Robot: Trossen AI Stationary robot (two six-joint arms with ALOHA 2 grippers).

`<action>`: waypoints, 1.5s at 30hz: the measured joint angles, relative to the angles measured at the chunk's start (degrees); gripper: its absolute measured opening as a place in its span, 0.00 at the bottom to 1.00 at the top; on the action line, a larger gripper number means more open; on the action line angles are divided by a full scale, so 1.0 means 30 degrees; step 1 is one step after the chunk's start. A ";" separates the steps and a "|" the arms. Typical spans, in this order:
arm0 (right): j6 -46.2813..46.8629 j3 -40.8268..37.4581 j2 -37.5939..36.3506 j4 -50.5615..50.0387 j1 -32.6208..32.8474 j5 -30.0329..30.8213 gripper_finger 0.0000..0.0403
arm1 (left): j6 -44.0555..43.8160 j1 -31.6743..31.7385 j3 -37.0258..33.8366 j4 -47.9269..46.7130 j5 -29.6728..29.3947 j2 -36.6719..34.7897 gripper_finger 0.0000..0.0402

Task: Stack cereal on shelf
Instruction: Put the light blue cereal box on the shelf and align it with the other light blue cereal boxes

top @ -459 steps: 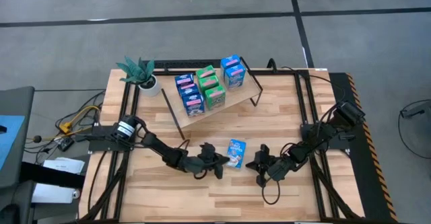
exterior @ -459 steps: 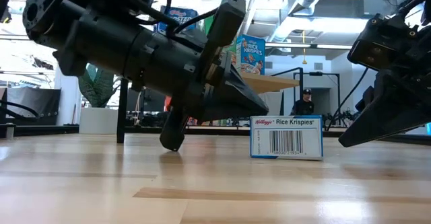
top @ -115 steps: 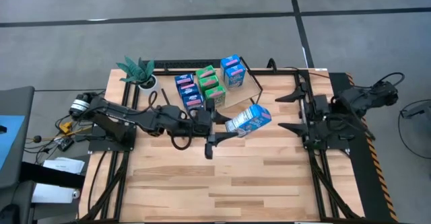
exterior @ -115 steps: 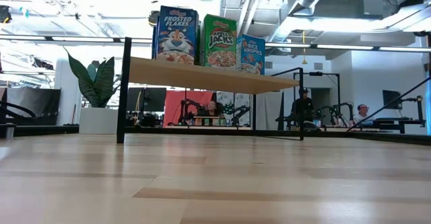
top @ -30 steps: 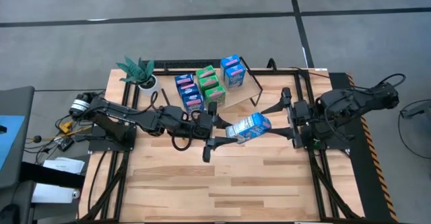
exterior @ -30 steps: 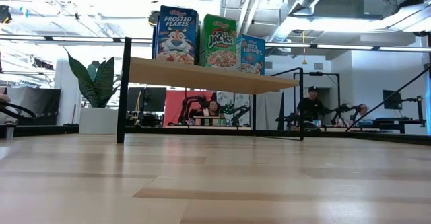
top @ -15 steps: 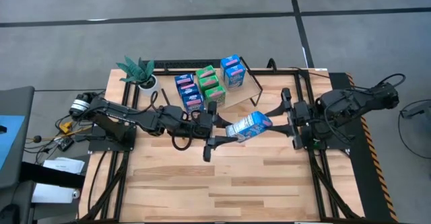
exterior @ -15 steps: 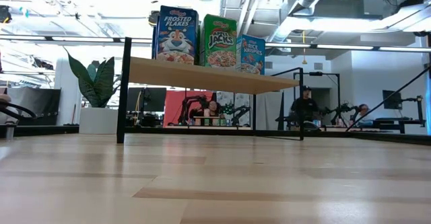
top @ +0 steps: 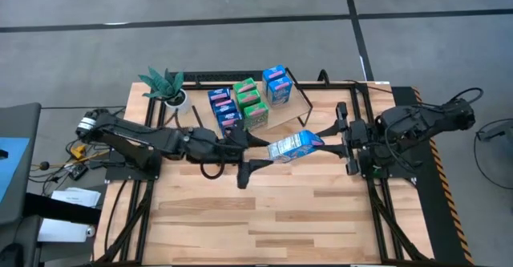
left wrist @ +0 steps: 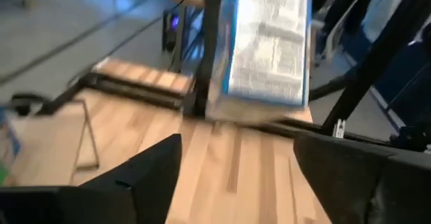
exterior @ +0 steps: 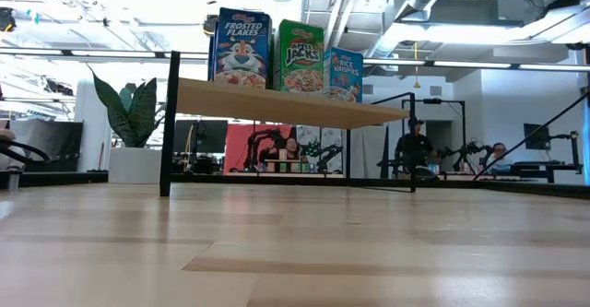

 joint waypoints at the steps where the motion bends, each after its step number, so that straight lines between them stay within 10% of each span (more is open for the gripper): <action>1: -0.0288 0.0272 0.0007 -0.0356 -0.0178 0.0018 0.34 | -0.0438 -0.0043 0.0448 -0.0963 -0.0016 -0.0023 0.70; 10: -0.5161 0.3910 0.1912 -0.7207 -0.4745 -0.0155 0.34 | -0.2279 -0.0848 0.4039 -0.7760 0.0291 0.0004 0.73; 26: -1.3198 0.4914 0.6808 -1.0000 -1.3171 -0.8158 0.33 | -0.1685 -0.1725 0.7618 -1.3629 -0.1686 -0.1040 0.67; 45: -1.5080 0.8044 0.9749 -1.2350 -1.5067 -0.9028 0.33 | -0.0112 -0.1943 0.7640 -1.4027 -0.4751 -0.2821 0.67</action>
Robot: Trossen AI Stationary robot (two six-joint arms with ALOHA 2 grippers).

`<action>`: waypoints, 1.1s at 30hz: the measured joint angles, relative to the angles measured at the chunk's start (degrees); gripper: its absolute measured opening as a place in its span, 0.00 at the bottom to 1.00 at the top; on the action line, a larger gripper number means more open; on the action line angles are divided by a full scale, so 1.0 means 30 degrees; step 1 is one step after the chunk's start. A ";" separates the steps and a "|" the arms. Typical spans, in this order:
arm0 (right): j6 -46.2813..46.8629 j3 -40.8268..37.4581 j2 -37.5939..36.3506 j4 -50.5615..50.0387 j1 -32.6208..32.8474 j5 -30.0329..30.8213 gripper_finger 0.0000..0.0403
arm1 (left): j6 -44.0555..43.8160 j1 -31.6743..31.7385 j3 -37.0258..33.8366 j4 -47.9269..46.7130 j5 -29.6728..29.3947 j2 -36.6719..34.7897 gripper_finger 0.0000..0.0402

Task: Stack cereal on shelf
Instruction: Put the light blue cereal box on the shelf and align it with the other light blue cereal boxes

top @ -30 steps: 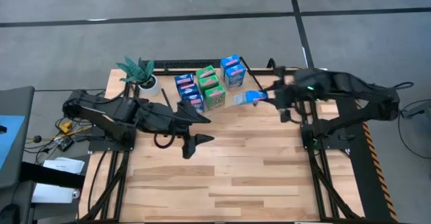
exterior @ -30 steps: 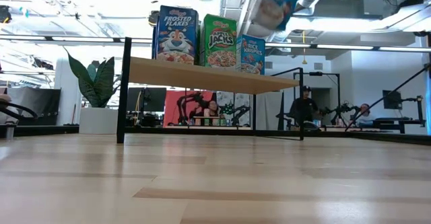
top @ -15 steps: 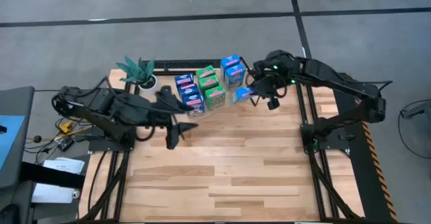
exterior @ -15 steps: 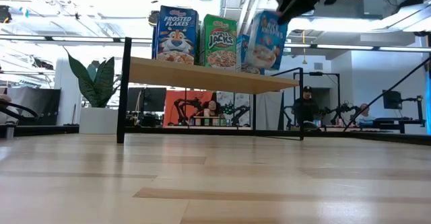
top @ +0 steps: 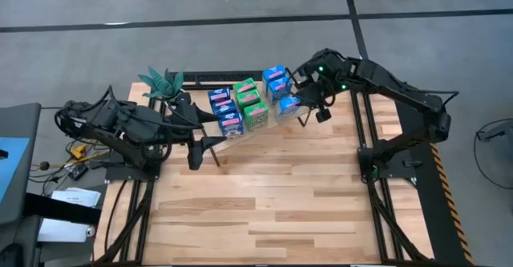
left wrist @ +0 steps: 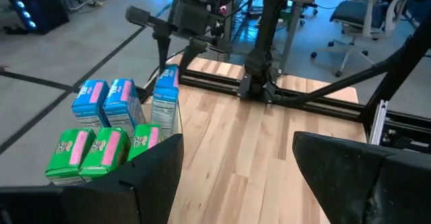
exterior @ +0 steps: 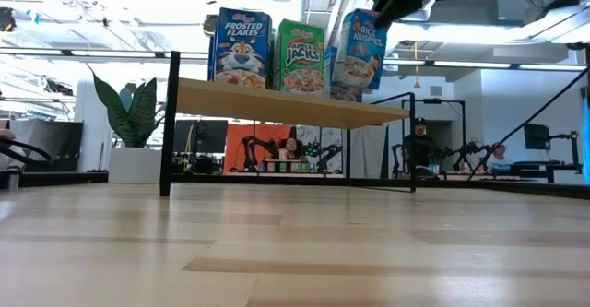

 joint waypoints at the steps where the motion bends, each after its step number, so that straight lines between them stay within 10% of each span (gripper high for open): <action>1: -0.0017 0.0171 0.0160 -0.0263 0.0000 -0.0164 0.33 | 0.0000 0.0000 0.0000 -0.0021 -0.0008 0.0000 0.67; 33: -0.1688 0.0899 0.1616 -0.1380 -0.0635 -0.0385 0.33 | -0.0095 0.0000 0.0000 -0.0514 -0.0117 0.0000 0.67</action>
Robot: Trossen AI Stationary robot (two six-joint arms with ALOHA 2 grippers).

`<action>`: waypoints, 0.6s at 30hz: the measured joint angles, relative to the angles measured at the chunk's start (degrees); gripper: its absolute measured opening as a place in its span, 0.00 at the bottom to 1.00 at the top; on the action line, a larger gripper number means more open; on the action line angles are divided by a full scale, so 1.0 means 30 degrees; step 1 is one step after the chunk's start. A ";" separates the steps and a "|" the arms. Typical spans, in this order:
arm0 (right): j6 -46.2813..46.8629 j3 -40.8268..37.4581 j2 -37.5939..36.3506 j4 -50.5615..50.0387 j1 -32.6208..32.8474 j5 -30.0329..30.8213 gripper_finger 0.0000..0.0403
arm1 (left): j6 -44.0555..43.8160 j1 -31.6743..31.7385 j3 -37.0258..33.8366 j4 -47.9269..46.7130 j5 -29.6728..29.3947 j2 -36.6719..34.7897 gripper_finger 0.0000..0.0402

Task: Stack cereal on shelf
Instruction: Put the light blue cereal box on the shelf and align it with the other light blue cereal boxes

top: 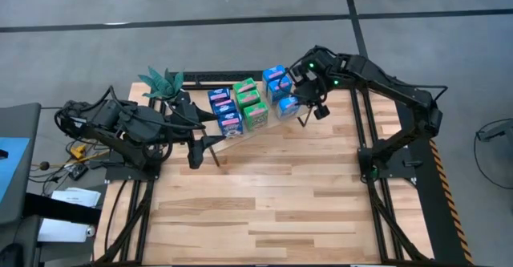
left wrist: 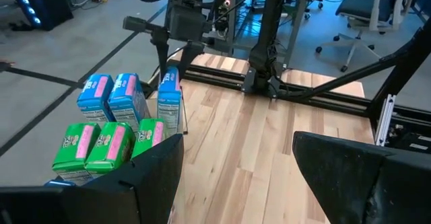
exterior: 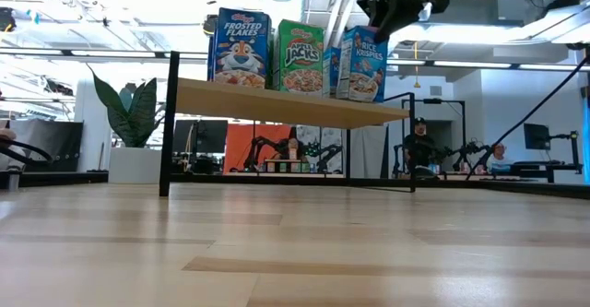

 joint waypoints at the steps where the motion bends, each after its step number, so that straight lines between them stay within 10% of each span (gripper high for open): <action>1: 0.0000 0.0001 0.0059 0.0007 0.0081 -0.0069 0.33 | 0.0000 0.0000 -0.0003 0.0000 0.0000 0.0000 0.67; 18: 0.0029 0.0000 0.0251 0.0159 0.0060 -0.0318 0.33 | -0.0009 0.0000 -0.0007 -0.0007 0.0000 0.0000 0.67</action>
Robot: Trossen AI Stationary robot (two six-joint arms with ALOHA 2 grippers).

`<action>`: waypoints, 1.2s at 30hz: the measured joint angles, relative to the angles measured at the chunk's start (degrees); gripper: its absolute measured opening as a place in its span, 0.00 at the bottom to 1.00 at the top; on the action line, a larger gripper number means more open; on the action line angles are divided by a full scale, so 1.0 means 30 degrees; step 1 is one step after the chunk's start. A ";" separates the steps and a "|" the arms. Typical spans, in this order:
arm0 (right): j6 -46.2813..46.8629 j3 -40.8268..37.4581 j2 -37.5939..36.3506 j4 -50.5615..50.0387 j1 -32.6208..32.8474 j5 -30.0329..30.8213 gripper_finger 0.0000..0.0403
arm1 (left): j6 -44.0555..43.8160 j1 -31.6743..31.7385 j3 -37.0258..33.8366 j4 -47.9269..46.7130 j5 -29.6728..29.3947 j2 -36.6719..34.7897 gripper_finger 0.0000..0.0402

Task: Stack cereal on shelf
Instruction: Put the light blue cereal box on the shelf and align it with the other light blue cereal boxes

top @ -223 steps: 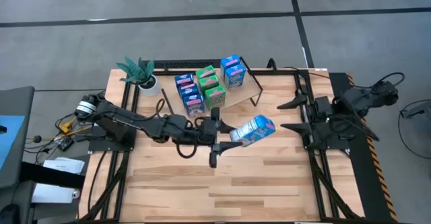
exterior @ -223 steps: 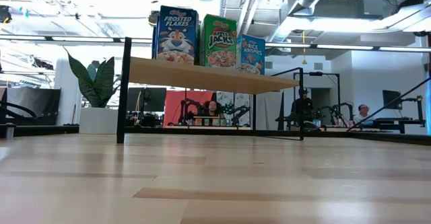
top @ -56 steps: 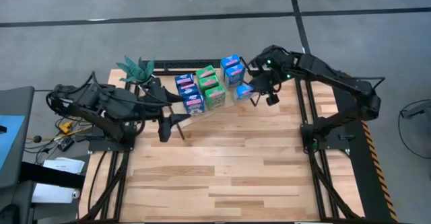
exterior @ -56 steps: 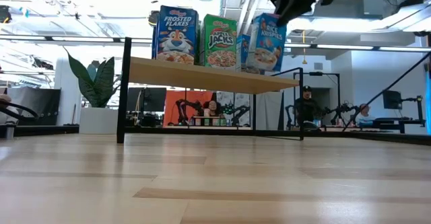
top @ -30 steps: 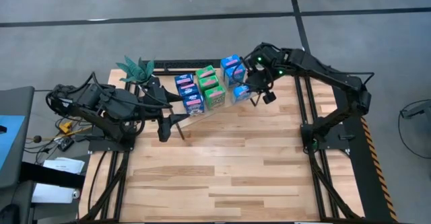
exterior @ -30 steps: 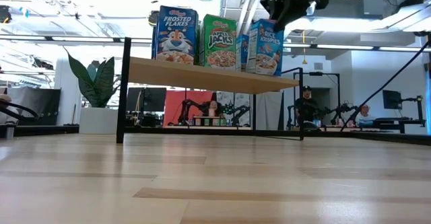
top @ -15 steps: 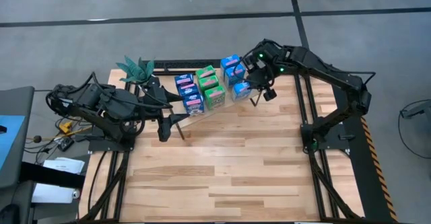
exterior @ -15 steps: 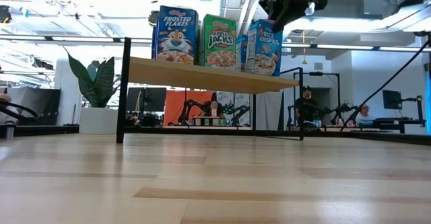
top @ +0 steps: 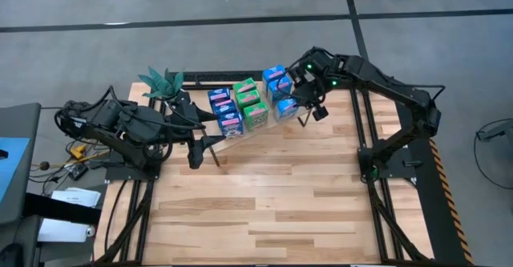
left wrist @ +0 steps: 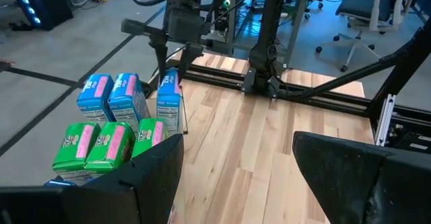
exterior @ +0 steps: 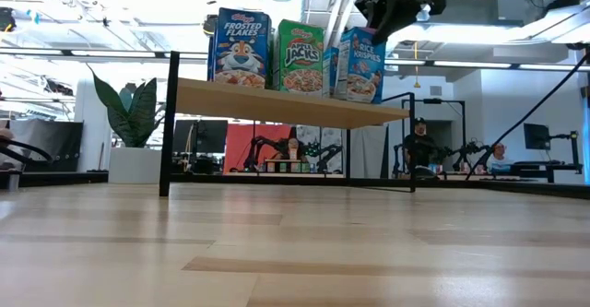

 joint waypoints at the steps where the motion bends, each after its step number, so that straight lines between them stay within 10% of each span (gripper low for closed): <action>1: 0.0056 0.0006 0.0000 0.0091 -0.0013 0.0006 0.33 | -0.0006 0.0000 0.0000 0.0000 0.0000 0.0000 0.67; 36: 0.1661 0.0000 -0.0007 0.0776 0.0010 0.1974 0.58 | 0.0089 0.0004 0.0000 -0.0182 -0.0051 0.0000 0.67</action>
